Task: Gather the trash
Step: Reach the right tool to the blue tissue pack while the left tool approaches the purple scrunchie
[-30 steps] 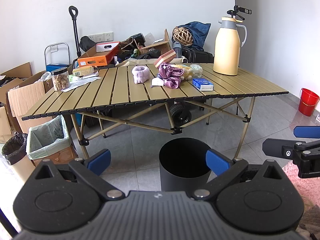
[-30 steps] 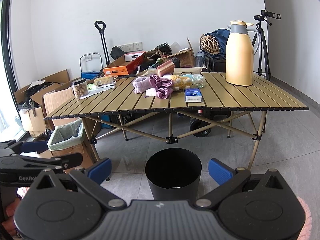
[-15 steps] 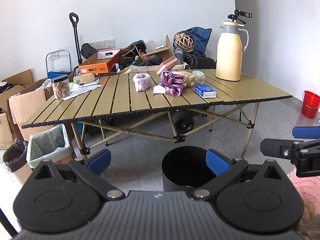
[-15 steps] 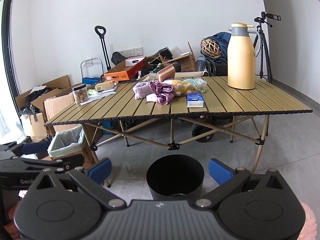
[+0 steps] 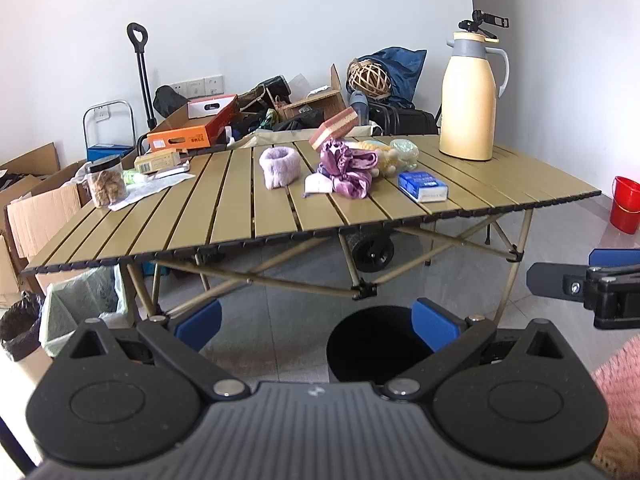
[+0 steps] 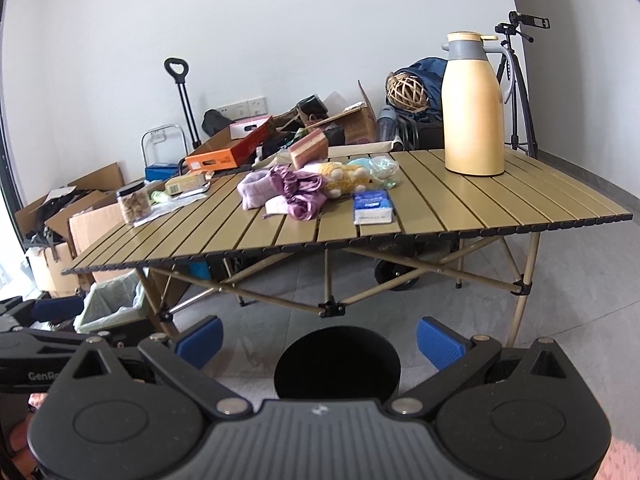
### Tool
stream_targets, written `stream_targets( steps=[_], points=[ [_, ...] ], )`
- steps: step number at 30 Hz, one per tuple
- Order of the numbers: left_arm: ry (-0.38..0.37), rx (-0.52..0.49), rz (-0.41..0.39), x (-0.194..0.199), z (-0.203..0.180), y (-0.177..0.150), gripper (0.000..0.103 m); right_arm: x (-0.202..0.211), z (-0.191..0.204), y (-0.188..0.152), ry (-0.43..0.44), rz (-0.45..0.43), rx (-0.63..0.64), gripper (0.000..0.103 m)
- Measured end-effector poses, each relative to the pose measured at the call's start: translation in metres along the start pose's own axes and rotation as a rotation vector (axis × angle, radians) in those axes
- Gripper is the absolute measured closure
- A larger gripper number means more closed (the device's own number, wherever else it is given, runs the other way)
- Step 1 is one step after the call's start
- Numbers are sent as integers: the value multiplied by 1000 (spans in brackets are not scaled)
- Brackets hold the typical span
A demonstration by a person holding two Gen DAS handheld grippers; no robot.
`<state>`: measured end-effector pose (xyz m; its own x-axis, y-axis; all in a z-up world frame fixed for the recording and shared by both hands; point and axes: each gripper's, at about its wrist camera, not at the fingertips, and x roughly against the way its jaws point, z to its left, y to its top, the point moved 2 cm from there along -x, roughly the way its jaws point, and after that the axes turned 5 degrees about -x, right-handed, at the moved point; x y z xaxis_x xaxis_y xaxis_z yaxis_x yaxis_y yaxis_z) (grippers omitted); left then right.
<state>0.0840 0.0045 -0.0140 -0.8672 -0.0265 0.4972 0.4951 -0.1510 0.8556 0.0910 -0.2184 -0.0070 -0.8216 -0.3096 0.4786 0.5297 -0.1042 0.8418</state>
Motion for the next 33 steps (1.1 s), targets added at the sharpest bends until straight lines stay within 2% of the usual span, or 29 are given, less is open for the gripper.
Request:
stream_targets(
  steps=[16, 26, 33],
  points=[
    [0, 58, -77, -80, 14, 58, 0, -74, -15, 60, 27, -129, -27, 0],
    [45, 124, -108, -138, 26, 96, 0, -140, -20, 99, 14, -186, -29, 0],
    [66, 138, -131, -179, 34, 125, 0, -186, -30, 115, -51, -163, -18, 3]
  ],
)
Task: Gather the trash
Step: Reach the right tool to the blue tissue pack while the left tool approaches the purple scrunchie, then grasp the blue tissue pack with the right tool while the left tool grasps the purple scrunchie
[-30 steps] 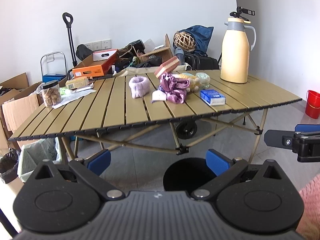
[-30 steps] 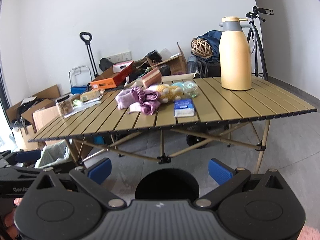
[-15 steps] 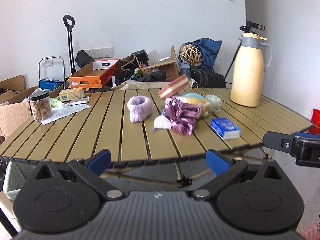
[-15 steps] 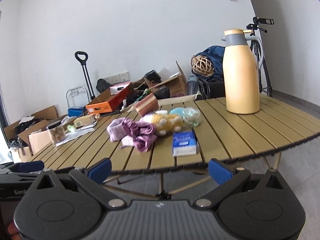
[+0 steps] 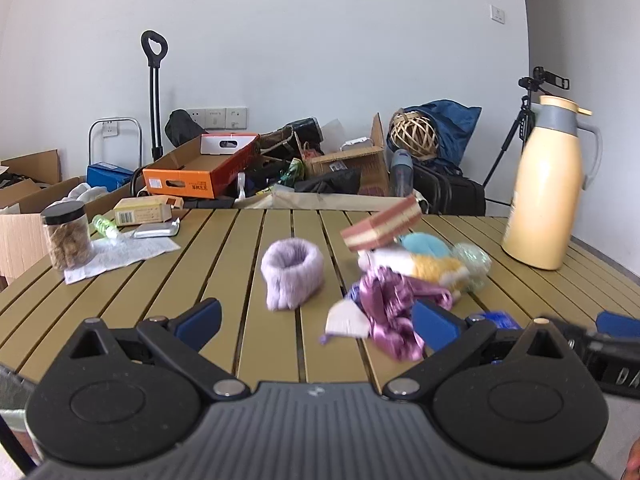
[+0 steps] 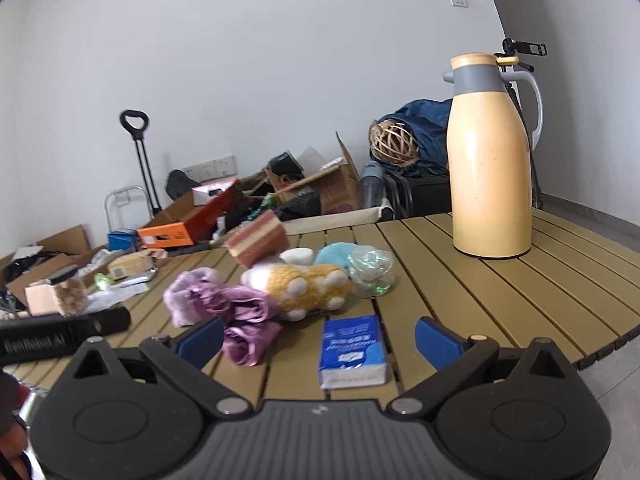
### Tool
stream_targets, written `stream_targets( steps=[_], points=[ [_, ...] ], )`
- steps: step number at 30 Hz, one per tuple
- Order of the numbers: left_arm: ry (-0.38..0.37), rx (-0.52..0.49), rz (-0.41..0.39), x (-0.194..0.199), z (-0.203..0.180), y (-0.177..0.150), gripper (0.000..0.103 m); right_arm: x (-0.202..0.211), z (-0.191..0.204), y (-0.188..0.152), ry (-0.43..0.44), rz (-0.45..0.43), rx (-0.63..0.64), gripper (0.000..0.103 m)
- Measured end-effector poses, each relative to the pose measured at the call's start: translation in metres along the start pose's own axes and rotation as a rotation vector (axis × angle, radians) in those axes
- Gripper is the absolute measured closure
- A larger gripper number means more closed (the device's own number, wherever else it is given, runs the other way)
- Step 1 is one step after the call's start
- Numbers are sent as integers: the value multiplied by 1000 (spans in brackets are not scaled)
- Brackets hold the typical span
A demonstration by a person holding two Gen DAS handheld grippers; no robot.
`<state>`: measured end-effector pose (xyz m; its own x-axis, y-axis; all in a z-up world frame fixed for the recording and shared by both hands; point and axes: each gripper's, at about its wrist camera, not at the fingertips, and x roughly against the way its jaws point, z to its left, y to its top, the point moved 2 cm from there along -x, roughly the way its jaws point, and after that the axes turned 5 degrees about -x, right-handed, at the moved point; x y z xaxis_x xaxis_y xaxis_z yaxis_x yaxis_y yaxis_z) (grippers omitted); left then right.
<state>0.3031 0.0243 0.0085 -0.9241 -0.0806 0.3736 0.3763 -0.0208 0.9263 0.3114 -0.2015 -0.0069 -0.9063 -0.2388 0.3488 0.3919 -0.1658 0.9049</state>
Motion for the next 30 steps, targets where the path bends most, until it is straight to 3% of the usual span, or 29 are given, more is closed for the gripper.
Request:
stream_targets(
  steps=[11, 15, 24, 30],
  points=[
    [-60, -2, 54, -56, -17, 1, 0, -68, -5, -20, -62, 101, 52, 19],
    [-73, -26, 66, -67, -28, -3, 0, -84, -4, -27, -80, 126, 67, 52],
    [-81, -6, 88, -90, -49, -6, 0, -65, -18, -19, -93, 53, 19, 53],
    [-76, -8, 87, -103, -65, -7, 0, -60, -37, -18, -111, 61, -13, 54]
  ],
)
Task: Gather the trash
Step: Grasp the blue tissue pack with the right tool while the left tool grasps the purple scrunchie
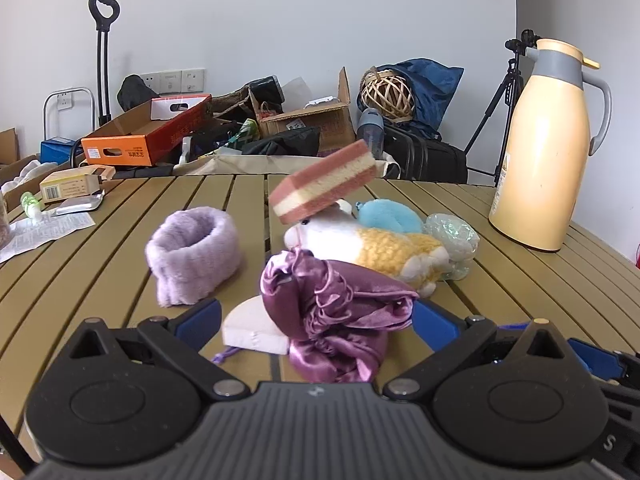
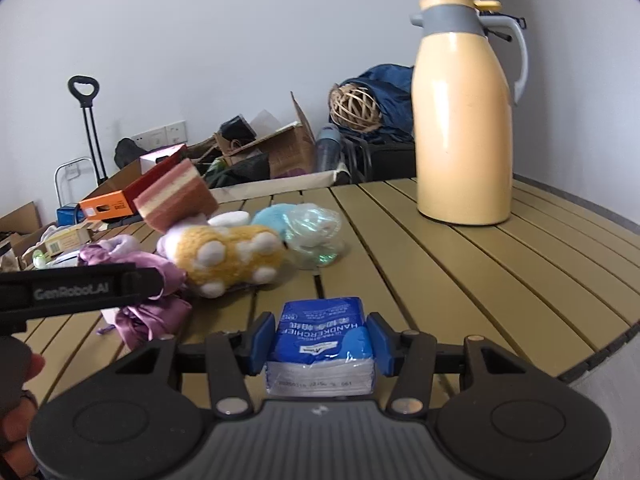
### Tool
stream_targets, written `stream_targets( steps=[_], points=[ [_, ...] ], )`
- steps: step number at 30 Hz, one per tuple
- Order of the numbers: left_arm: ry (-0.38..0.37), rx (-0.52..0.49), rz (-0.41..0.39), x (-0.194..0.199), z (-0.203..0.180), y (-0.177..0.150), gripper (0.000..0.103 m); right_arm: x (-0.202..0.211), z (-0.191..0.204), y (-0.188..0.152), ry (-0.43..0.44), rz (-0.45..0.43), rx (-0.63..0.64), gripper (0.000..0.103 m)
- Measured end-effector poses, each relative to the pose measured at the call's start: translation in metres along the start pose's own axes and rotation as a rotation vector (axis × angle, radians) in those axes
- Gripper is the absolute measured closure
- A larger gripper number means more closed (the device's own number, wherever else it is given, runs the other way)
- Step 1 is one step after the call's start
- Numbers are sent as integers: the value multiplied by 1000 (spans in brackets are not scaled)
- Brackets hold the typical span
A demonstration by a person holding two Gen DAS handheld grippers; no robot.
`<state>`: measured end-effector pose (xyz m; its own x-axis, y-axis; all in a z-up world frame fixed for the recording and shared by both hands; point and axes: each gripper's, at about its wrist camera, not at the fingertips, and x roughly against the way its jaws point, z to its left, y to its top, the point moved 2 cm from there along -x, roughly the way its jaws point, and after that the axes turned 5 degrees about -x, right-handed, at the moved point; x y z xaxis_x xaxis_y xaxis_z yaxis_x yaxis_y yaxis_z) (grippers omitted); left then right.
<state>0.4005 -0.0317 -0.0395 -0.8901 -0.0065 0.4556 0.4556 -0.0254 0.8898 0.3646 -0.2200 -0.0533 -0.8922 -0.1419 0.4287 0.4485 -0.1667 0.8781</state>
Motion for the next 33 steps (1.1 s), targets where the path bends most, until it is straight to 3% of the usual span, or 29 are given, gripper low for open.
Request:
stream_targets(
  steps=[11, 14, 16, 22, 33],
  points=[
    [45, -91, -6, -20, -24, -3, 0, -5, -1, -5, 0, 20, 10, 53],
    [40, -111, -11, -19, -26, -4, 13, -7, -3, -6, 7, 28, 2, 52],
    [24, -115, -4, -19, -26, -5, 30, -10, -3, -7, 7, 42, -1, 50],
    [5, -110, -7, -18, -25, -8, 58, -14, -2, -10, 5, 35, -15, 48],
    [-5, -101, -32, -9, -20, -9, 64, -17, 9, -14, -62, 15, 66, 51]
  ],
)
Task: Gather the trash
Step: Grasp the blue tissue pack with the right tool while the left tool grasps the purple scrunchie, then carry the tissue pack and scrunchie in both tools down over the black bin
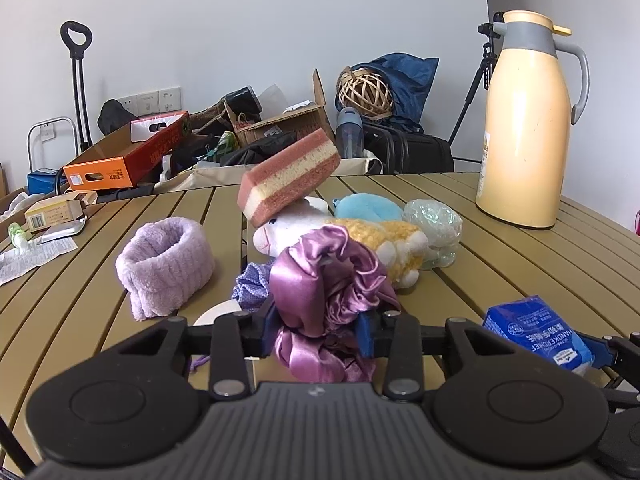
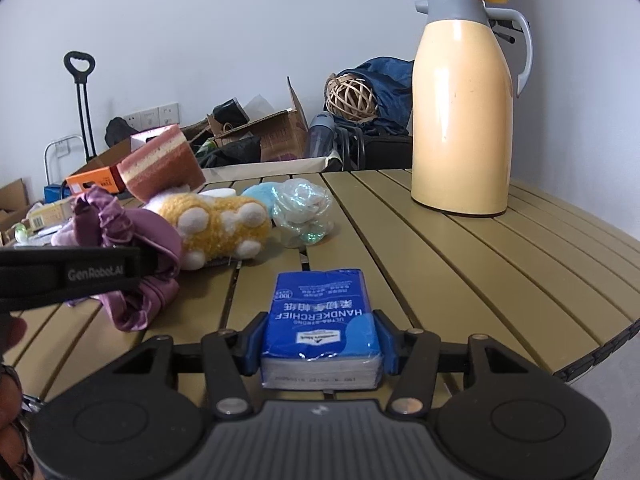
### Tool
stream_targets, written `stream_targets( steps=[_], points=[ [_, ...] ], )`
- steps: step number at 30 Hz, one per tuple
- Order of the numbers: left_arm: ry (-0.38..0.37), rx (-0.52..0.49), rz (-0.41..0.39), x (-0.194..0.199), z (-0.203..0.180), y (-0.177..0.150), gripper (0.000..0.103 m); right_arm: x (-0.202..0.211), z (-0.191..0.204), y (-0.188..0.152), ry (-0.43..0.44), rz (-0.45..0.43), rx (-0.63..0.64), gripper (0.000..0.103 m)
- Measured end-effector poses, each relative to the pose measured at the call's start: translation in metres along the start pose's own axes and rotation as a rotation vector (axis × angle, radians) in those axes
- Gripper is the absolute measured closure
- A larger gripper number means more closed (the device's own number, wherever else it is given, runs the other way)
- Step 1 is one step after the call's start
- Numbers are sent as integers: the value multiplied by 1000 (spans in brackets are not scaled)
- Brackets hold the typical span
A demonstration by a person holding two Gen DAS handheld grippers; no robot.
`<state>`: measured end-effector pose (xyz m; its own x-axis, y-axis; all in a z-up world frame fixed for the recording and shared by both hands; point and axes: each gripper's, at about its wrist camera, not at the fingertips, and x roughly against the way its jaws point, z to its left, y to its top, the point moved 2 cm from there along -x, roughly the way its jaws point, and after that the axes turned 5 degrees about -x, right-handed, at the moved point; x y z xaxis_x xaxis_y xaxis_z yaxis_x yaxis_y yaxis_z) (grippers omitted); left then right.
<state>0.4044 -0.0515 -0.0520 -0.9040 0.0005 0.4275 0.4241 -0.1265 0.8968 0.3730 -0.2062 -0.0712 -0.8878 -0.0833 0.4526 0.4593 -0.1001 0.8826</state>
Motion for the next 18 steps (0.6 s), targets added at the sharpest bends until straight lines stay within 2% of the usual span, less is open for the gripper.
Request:
stream_targets(
  steps=[13, 18],
  points=[
    [-17, 4, -38, 19, 3, 6, 65, 14, -4, 1, 70, -5, -50, 52],
    [-41, 18, -69, 37, 7, 10, 65, 33, -2, 4, 96, -44, -40, 52]
  ],
)
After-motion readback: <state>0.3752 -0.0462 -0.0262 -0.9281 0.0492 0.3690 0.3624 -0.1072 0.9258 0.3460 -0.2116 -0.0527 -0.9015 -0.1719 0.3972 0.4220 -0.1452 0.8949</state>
